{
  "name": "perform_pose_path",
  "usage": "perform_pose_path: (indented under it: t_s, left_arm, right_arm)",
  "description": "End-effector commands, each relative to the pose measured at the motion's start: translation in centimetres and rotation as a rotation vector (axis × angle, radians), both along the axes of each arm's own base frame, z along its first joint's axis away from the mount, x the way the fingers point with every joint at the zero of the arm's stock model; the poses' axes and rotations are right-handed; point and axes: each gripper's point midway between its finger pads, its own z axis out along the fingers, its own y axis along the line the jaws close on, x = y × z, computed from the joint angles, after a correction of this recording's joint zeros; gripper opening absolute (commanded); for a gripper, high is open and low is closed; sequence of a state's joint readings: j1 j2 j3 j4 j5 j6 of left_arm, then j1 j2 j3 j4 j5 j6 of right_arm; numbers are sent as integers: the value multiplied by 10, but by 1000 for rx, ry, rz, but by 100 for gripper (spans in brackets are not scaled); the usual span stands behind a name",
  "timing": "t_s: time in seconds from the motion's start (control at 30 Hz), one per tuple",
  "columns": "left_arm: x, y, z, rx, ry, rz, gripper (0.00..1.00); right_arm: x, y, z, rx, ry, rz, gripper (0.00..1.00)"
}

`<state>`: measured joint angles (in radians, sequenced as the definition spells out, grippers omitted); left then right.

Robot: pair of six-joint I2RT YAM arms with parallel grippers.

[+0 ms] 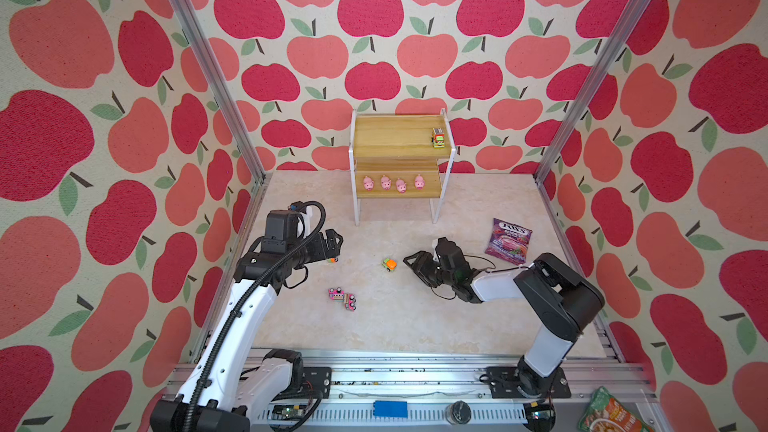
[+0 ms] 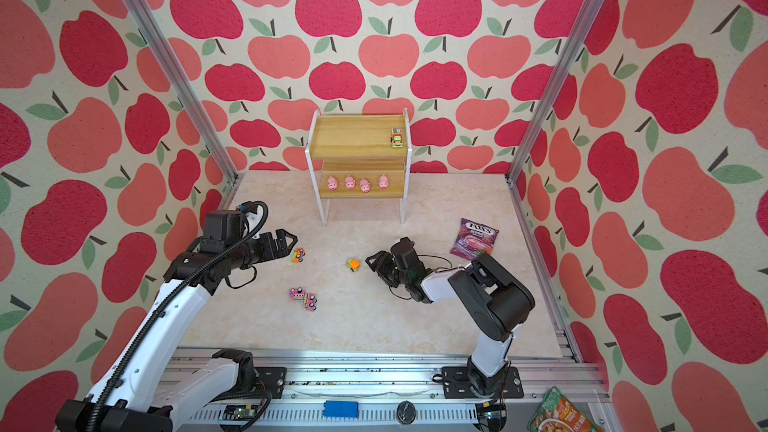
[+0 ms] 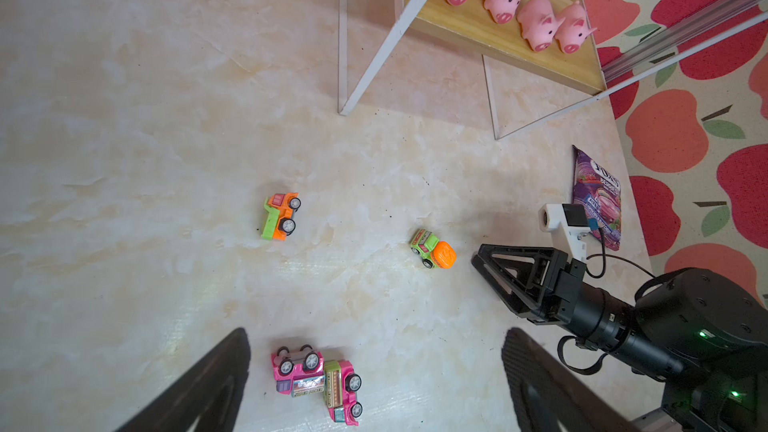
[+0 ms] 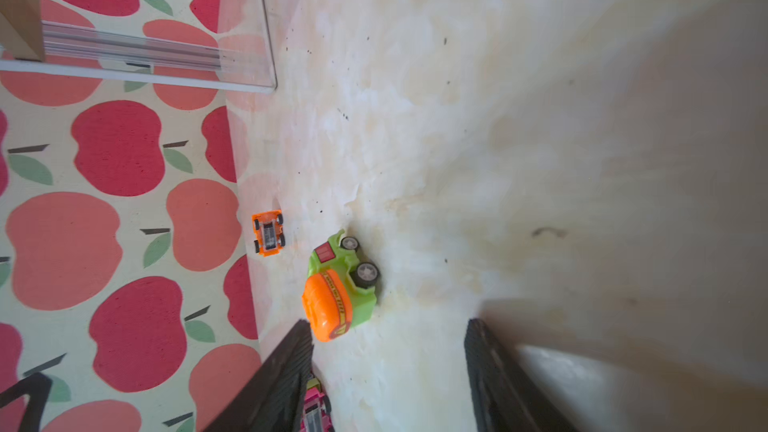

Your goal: Place and organize the plastic toys onto the shelf

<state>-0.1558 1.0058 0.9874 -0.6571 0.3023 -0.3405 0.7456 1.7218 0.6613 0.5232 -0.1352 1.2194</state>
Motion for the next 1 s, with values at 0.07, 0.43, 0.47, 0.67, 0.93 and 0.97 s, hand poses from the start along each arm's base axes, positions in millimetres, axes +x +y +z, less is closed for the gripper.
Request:
perform_pose_path:
  t_s: [0.07, 0.43, 0.47, 0.67, 0.93, 0.97]
  left_arm:
    - [-2, -1, -2, 27, -14, -21, 97]
    - [-1, -3, -7, 36, -4, -35, 97]
    - [-2, -4, -7, 34, -3, -37, 97]
    - [-1, -4, -9, 35, 2, -40, 97]
    - [0, -4, -10, 36, 7, -41, 97]
    - [0, -4, -10, 36, 6, -41, 97]
  right_arm:
    - [6, 3, 28, -353, -312, 276, 64]
    - [-2, 37, 29, -643, -630, 700, 71]
    - [0, 38, 27, -655, -631, 713, 71]
    - [2, 54, 14, -659, -639, 795, 70]
    - [0, 70, -7, -667, -622, 854, 61]
    - [1, 71, -9, -672, -623, 856, 59]
